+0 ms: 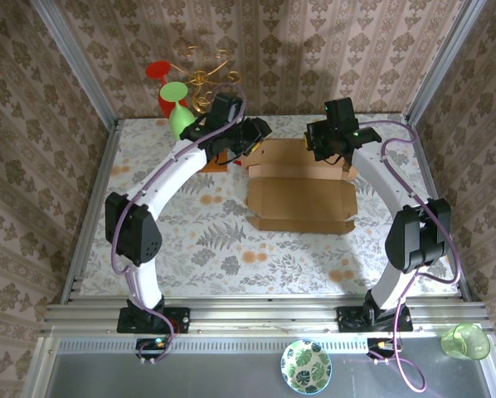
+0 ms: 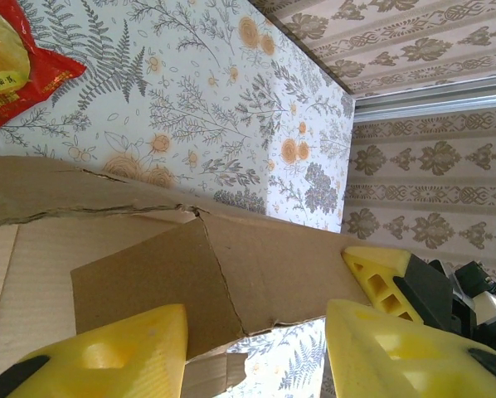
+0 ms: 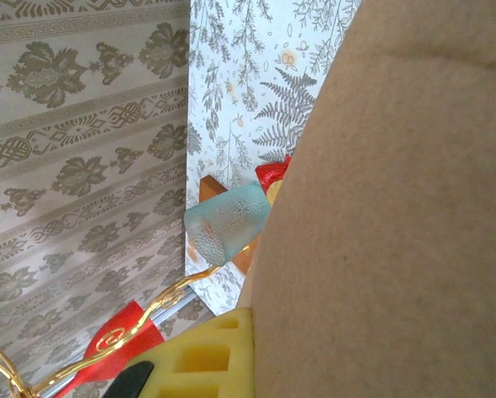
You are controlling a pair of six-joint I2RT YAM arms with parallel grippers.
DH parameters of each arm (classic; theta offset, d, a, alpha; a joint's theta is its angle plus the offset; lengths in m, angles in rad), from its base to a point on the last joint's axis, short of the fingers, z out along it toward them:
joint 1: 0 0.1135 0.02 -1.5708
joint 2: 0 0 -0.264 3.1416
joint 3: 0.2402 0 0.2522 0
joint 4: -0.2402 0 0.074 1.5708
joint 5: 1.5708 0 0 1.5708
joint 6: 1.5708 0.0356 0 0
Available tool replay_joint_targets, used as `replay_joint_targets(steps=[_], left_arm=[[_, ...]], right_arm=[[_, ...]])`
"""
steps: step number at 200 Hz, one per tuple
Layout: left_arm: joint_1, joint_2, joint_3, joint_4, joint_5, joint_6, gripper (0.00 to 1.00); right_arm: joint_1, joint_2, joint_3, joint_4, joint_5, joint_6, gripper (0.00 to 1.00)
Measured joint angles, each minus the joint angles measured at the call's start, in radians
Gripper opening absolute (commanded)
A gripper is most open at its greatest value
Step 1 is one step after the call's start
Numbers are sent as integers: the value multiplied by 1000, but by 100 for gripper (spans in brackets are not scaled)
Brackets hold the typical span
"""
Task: Fold the paper box
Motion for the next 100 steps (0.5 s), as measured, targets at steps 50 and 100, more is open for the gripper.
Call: replay_joint_targets(steps=[50, 100], left_arm=[[9, -8, -3, -8, -8, 23, 50], [168, -326, -346, 26, -72, 61, 37]], right_arm=[[-1, -13, -5, 2, -1, -2, 0], [-40, -115, -5, -93, -7, -28, 0]])
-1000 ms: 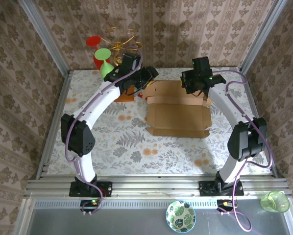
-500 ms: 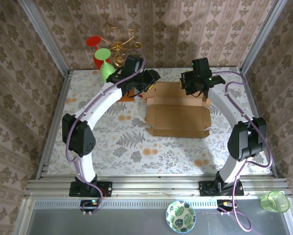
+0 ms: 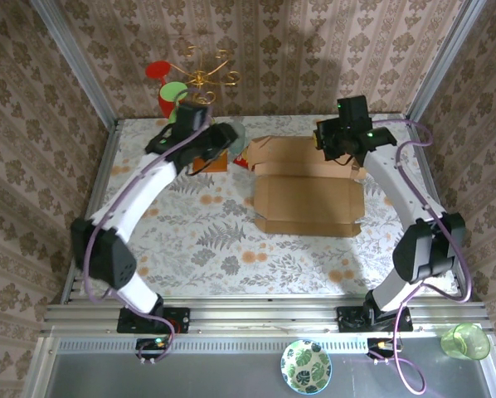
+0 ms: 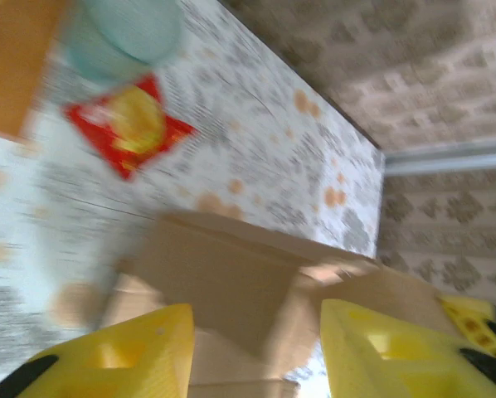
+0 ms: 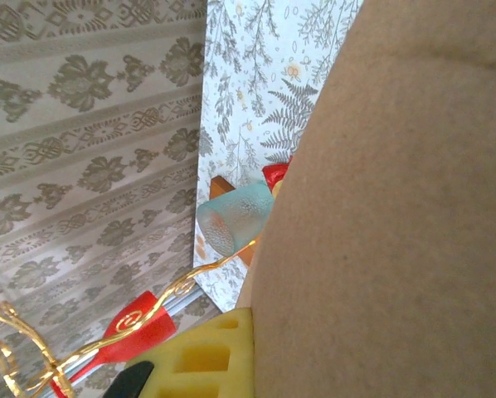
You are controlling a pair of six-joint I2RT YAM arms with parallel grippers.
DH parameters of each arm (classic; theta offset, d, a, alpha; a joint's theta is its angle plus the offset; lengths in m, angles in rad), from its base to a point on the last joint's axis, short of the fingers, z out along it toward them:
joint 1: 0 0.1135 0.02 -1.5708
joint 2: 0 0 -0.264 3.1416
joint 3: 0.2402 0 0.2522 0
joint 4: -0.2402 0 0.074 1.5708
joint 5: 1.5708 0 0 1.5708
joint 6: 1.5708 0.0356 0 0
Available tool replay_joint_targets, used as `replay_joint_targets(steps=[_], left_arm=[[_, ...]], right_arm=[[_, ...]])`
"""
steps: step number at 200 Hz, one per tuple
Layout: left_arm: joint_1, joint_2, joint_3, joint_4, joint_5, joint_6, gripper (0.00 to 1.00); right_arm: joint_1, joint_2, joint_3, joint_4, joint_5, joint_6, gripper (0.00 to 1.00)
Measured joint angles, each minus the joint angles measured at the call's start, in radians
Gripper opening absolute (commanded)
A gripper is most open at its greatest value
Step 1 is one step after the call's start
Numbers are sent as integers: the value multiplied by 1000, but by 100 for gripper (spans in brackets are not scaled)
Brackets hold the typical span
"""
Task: Fold the paper box
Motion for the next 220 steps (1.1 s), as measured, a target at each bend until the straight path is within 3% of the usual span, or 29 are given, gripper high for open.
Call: replay_joint_targets(steps=[27, 59, 133, 220], left_arm=[[114, -99, -273, 164, 39, -51, 25], [74, 65, -436, 365, 125, -113, 23], [-10, 360, -463, 951, 199, -267, 31], [-89, 438, -487, 1267, 209, -386, 34]], right_arm=[[-11, -63, -17, -22, -11, 2, 0], [-14, -111, -27, -50, -33, 10, 0], [-27, -116, -27, -55, -74, 53, 0], [-44, -94, -63, 18, -104, 119, 0]])
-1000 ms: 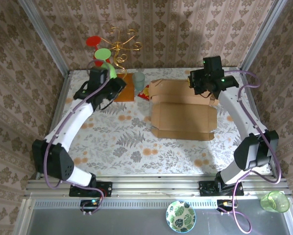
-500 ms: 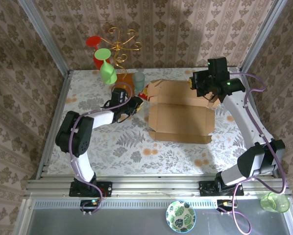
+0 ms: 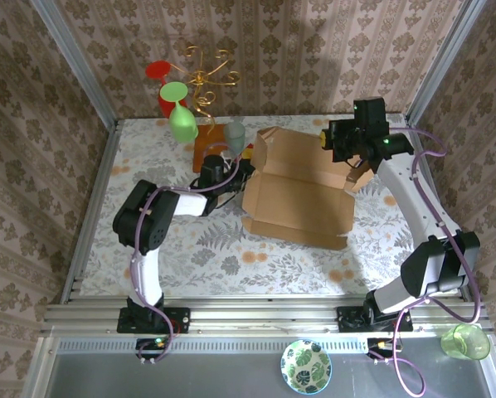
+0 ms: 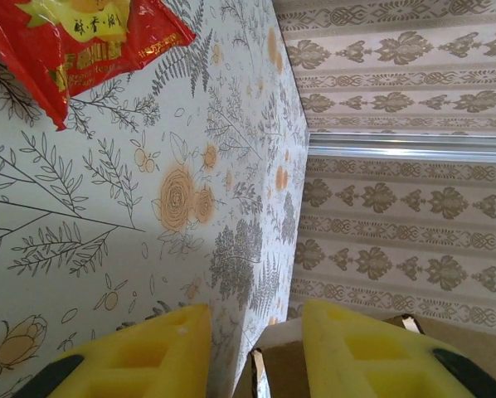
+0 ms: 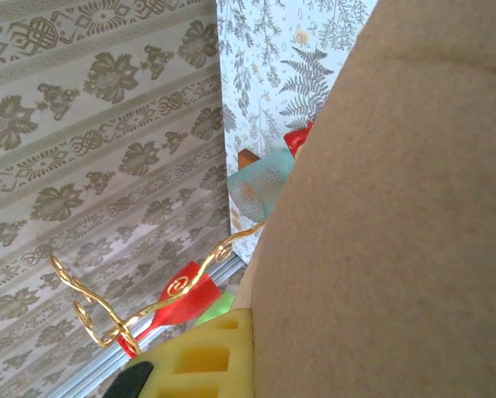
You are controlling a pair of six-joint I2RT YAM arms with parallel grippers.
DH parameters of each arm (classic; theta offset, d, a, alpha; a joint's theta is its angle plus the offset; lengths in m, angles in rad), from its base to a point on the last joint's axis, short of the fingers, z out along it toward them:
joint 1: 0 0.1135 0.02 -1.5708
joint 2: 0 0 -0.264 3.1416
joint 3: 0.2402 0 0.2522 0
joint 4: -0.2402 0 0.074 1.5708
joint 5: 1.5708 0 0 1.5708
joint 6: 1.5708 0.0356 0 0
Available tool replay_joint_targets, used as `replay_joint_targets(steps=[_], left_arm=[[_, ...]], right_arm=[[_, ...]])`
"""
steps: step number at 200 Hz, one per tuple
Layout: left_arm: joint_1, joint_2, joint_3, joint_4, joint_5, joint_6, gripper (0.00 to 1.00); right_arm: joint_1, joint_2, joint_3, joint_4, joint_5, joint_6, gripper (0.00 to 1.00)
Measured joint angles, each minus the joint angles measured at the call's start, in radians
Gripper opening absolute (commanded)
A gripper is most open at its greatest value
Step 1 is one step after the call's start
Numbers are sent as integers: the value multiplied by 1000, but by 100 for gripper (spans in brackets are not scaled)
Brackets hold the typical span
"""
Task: Fold the paper box
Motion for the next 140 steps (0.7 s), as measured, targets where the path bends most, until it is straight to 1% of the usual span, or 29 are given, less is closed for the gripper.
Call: replay_joint_targets(steps=[40, 85, 106, 120, 140], left_arm=[[-10, 0, -66, 45, -4, -14, 32], [-8, -31, -188, 55, -13, -17, 34], [3, -74, -229, 47, -17, -16, 34], [11, -111, -250, 30, -23, -16, 37], [20, -198, -282, -62, -43, -6, 42]], right_arm=[[0, 34, -13, 42, -2, 7, 0], [18, 66, -85, 113, -1, -9, 0], [31, 66, -129, 167, 0, -13, 0], [39, 66, -146, 189, 0, -17, 0], [48, 66, -150, 207, 0, -34, 0]])
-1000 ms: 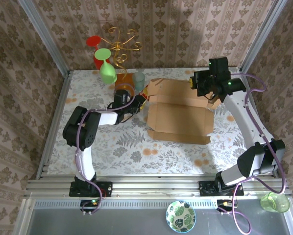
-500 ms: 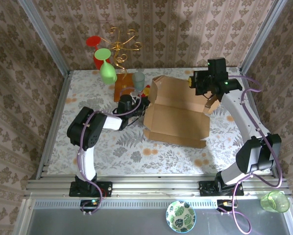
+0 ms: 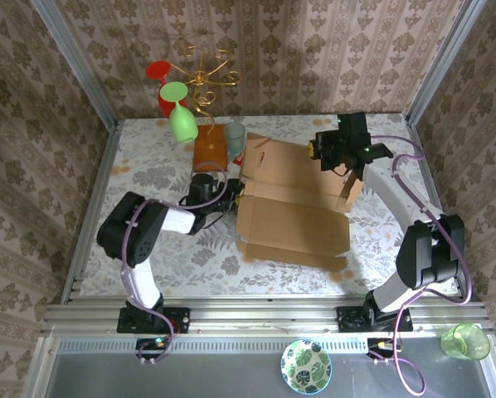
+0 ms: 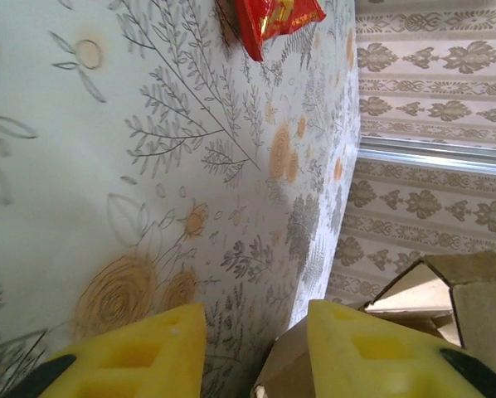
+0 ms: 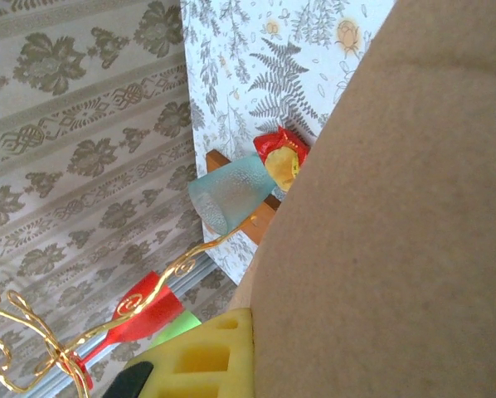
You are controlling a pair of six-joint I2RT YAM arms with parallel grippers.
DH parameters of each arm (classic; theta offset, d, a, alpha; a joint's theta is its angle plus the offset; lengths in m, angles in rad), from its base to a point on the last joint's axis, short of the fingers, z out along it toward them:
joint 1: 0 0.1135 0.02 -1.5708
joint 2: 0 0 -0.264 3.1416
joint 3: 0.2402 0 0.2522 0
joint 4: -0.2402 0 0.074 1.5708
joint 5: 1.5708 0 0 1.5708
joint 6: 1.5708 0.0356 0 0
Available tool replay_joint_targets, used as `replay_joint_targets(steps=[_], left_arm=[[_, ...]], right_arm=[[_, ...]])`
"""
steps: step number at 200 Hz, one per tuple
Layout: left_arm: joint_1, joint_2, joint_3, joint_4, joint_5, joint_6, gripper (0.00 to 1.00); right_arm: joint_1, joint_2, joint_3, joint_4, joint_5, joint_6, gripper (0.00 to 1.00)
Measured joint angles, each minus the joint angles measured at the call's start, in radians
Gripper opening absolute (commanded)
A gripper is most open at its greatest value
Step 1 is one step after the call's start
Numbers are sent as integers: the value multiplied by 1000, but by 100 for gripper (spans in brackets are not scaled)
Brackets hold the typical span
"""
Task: Fold the paper box
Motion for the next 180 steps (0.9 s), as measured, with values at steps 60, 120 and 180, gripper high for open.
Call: replay_joint_targets(steps=[60, 120, 180], left_arm=[[-14, -491, 95, -659, -240, 104, 53], [-45, -558, 420, -1046, -374, 148, 56], [-107, -423, 586, -1127, -390, 136, 63]], right_arm=[[19, 0, -9, 35, 15, -48, 0], [54, 0, -38, 39, 48, -92, 0], [65, 0, -41, 90, 61, -94, 0]])
